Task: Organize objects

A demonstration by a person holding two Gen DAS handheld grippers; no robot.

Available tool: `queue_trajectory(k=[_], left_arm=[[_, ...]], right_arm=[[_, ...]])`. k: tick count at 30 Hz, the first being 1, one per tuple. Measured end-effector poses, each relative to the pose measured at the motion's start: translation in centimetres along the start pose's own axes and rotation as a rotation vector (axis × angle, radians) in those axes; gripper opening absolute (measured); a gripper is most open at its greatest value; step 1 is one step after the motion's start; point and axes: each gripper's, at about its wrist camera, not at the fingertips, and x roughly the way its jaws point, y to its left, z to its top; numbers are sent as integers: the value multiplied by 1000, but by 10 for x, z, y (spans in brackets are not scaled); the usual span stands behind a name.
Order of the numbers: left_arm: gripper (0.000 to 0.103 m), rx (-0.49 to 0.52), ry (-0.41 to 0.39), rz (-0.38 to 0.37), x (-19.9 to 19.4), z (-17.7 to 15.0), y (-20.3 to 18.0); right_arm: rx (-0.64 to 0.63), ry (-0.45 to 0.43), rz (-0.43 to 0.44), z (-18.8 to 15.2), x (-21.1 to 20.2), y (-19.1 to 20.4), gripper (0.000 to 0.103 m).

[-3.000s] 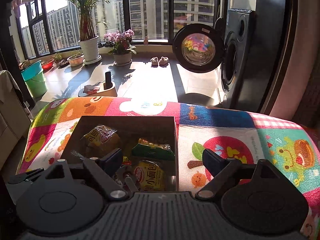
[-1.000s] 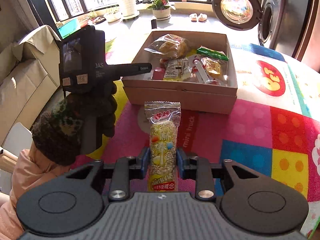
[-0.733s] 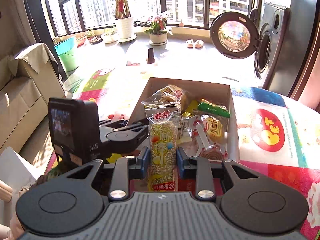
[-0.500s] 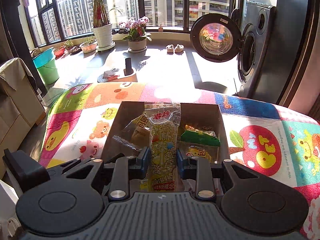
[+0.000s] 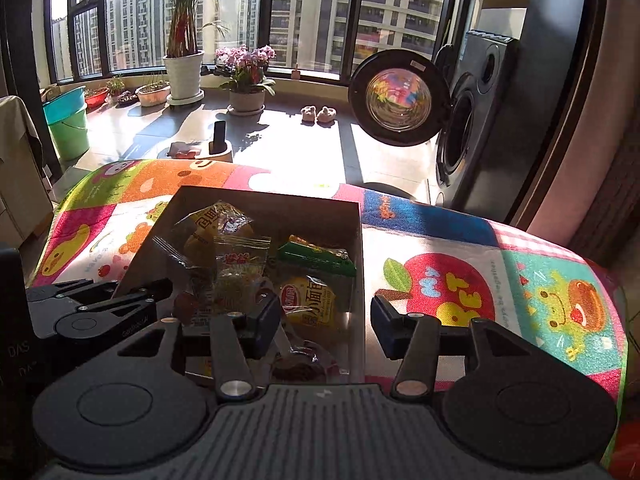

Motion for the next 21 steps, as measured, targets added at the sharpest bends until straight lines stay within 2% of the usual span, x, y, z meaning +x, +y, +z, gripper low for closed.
queue_trajectory(k=[2, 3, 5, 7, 9, 12, 15, 16, 18, 20, 21], left_arm=[[18, -2, 0, -3, -2, 0, -1], [18, -2, 0, -5, -3, -1, -1], [18, -7, 4, -4, -4, 0, -2], [18, -10, 13, 8, -3, 1, -4], [18, 17, 22, 39, -1, 4, -11], [17, 96, 44, 78, 8, 9, -34], [17, 159, 85, 80, 28, 21, -67], [17, 187, 88, 78, 36, 24, -81], [19, 230, 79, 61, 55, 31, -105], [18, 256, 55, 64, 68, 35, -118], [24, 258, 54, 93, 74, 38, -121]], right_arm=[[-24, -44, 49, -21, -19, -10, 54], [-56, -74, 60, -33, -27, -12, 64], [-123, -112, 67, -53, -33, -12, 76], [-169, -109, 75, -68, -23, -10, 76], [-161, -108, 78, -76, -5, -13, 76], [-94, -119, 70, -77, 18, -27, 76], [-7, -125, 75, -75, 37, -56, 78], [10, -136, 50, -74, 43, -66, 78], [45, -152, 22, -71, 50, -82, 78], [118, -163, 35, -71, 54, -101, 78], [144, -169, 42, -73, 54, -107, 78]])
